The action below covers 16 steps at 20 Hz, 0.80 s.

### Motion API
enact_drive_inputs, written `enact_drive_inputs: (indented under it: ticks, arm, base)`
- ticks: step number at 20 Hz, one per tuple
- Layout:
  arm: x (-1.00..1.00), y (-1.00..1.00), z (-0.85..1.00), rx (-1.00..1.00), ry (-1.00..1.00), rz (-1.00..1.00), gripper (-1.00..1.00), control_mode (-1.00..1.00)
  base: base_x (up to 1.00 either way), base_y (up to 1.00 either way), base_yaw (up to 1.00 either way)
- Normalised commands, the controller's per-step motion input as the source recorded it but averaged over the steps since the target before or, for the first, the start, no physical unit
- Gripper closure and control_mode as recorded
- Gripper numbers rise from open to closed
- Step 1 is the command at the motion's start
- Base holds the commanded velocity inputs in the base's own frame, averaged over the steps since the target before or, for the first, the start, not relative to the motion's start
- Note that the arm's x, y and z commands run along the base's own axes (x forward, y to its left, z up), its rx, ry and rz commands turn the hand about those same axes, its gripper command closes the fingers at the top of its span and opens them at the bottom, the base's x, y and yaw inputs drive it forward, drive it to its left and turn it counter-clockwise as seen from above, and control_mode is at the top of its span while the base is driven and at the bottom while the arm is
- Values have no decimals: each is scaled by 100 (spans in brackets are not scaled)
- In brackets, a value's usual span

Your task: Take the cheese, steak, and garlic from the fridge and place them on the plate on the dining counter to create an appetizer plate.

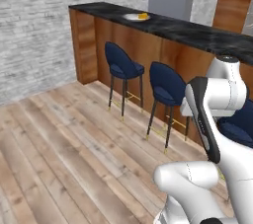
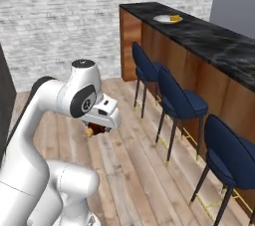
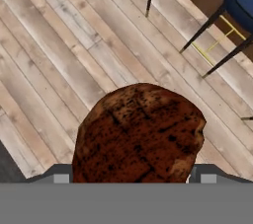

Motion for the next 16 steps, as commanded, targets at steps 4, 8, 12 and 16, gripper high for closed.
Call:
enact_drive_inputs:
  ticks: [4,8,12,16]
  arm:
    - [0,0,0,0,0,0,100,100]
    - [0,0,0,0,0,0,100,100]
    - [0,0,0,0,0,0,100,100]
    - [0,0,0,0,0,0,100,100]
  base:
    - [100,81,-34]
    - [100,84,-34]
    - [100,85,-34]
    - [100,90,-33]
